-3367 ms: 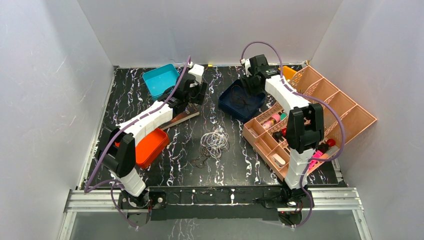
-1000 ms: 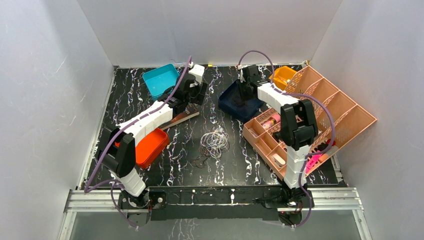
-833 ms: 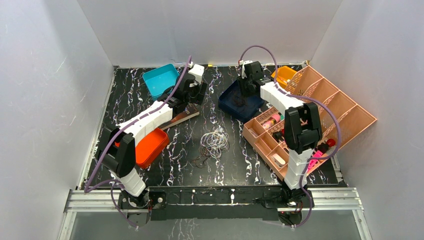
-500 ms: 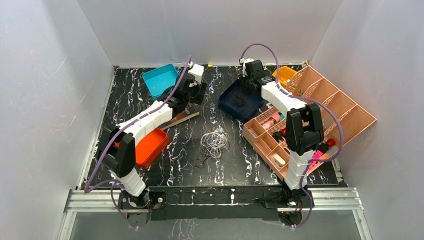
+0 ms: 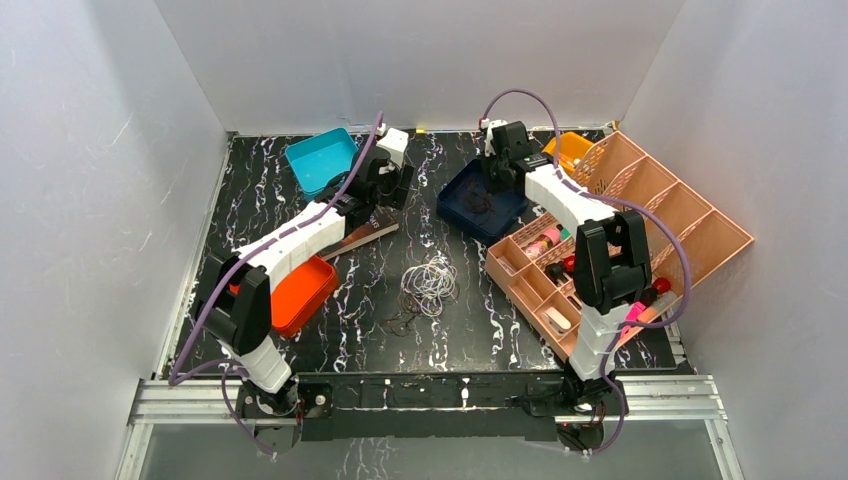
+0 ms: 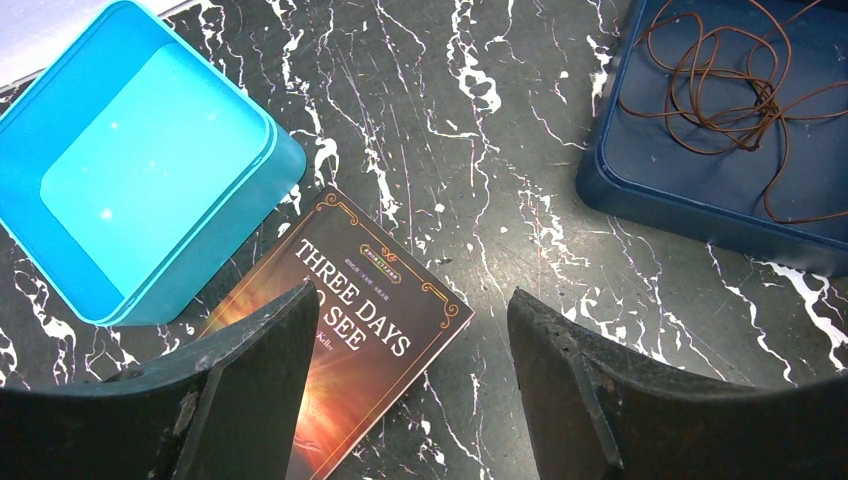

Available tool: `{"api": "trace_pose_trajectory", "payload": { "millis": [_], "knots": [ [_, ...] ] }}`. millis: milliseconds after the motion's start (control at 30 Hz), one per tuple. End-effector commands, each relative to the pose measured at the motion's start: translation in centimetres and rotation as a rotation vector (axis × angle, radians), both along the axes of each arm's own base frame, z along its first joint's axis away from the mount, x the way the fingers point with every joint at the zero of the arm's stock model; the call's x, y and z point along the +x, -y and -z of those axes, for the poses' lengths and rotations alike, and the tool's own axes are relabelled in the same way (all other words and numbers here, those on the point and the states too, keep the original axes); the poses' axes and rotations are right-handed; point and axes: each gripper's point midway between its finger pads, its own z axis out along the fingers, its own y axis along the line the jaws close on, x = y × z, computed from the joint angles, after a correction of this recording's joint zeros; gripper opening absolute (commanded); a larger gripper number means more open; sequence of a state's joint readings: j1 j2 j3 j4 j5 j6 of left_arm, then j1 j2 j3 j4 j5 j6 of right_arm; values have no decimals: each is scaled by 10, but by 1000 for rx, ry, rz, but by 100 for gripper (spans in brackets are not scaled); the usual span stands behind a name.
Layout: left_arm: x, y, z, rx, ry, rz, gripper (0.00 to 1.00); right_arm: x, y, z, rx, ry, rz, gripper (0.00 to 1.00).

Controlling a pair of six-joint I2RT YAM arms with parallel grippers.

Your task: Untangle the cables

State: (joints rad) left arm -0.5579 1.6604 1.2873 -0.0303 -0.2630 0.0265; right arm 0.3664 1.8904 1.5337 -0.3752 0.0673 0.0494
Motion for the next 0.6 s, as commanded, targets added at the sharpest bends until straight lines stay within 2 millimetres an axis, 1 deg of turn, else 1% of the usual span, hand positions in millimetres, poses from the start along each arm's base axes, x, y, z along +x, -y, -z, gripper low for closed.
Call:
{"api": "trace_pose_trajectory", "payload": {
  "millis": [0, 200, 400, 567],
  "knots": [
    [0, -7, -27, -18, 58, -17, 68, -8, 4, -1, 26, -29, 11, 10],
    [0, -9, -27, -13, 60, -20, 68, -9, 7, 24, 7, -80, 24, 9],
    [0, -9, -26, -12, 58, -19, 68, -5, 13, 48, -18, -102, 41, 9],
    [0, -9, -28, -13, 61, -19, 68, -1, 14, 62, -24, -116, 45, 9]
  ]
}}
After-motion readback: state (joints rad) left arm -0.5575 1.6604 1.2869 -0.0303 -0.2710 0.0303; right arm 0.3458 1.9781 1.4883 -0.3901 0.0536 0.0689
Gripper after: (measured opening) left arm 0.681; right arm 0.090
